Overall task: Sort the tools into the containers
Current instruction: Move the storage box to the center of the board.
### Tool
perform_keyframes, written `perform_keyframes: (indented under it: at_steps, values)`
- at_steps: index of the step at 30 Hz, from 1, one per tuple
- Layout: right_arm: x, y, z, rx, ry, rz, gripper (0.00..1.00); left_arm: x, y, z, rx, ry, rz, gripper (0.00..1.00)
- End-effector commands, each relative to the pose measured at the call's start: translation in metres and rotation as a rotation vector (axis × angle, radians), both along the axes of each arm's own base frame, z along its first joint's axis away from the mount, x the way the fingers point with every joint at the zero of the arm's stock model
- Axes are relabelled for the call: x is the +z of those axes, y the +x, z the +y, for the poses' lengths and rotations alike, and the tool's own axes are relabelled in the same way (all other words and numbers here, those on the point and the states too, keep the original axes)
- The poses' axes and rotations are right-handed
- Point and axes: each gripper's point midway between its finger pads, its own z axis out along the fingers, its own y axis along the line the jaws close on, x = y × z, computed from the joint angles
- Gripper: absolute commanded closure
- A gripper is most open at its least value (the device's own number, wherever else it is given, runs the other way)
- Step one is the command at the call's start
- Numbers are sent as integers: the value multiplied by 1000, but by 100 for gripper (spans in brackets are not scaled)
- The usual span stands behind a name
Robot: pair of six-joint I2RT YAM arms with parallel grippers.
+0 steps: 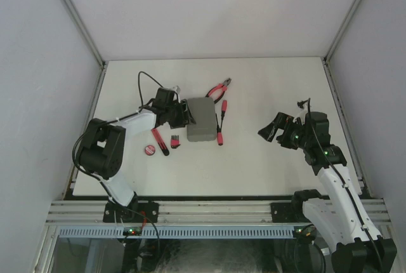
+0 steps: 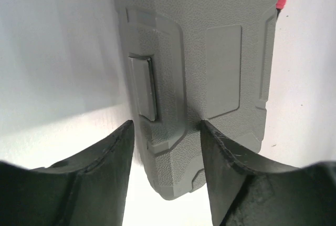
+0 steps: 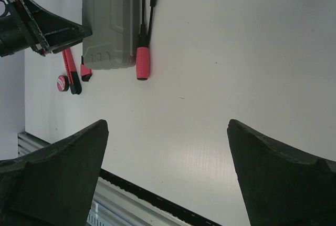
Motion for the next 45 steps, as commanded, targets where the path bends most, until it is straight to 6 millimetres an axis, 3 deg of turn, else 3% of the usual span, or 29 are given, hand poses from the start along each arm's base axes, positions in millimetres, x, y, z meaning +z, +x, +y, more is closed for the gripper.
perform_keyframes:
  at_steps: [1,7,15,21,34,41,45]
  values:
    - [10,8,0,-22,4,-42,5,-15,-31,24,1,134,83,40]
    - [10,8,1,-23,3,-43,5,14,-17,31,36,160,3,27]
    - [9,5,0,-24,-2,-39,5,41,3,33,63,167,-82,24]
    - [10,5,1,-22,2,-37,5,50,22,33,60,141,-103,24]
    - [6,1,-7,-59,-28,-26,5,33,47,27,58,72,-93,30]
    - [4,-3,-8,-51,-41,-24,5,23,59,8,27,-19,-104,31]
    - [1,-2,-6,-45,-27,-20,5,13,56,4,16,-37,-83,36]
